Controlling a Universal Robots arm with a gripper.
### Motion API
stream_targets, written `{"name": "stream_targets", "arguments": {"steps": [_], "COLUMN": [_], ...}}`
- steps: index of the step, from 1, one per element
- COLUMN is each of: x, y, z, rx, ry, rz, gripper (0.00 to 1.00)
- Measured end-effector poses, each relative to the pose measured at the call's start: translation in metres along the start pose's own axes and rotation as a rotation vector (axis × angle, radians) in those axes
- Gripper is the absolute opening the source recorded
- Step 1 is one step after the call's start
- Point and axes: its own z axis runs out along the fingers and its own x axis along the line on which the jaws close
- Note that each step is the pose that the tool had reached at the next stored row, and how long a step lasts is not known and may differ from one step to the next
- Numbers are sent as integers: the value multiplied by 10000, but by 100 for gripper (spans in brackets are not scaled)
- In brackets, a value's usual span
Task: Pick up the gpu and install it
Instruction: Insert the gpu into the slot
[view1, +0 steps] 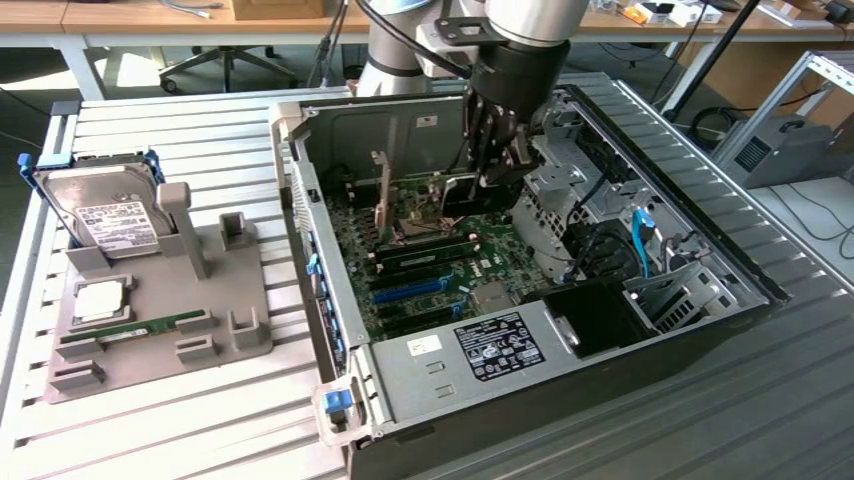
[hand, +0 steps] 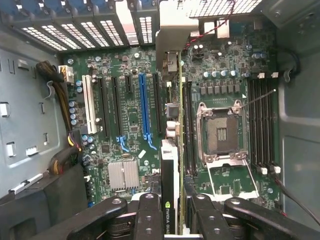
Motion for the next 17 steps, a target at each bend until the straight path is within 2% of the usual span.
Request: {"name": "stream_targets", "arguments": {"steps": [8, 17], "x": [23, 117], "y": [-1, -9], "z": [3, 3], "rx": [1, 1], "ry": [-2, -3], "rz": [1, 1], "gripper": [27, 27]}}
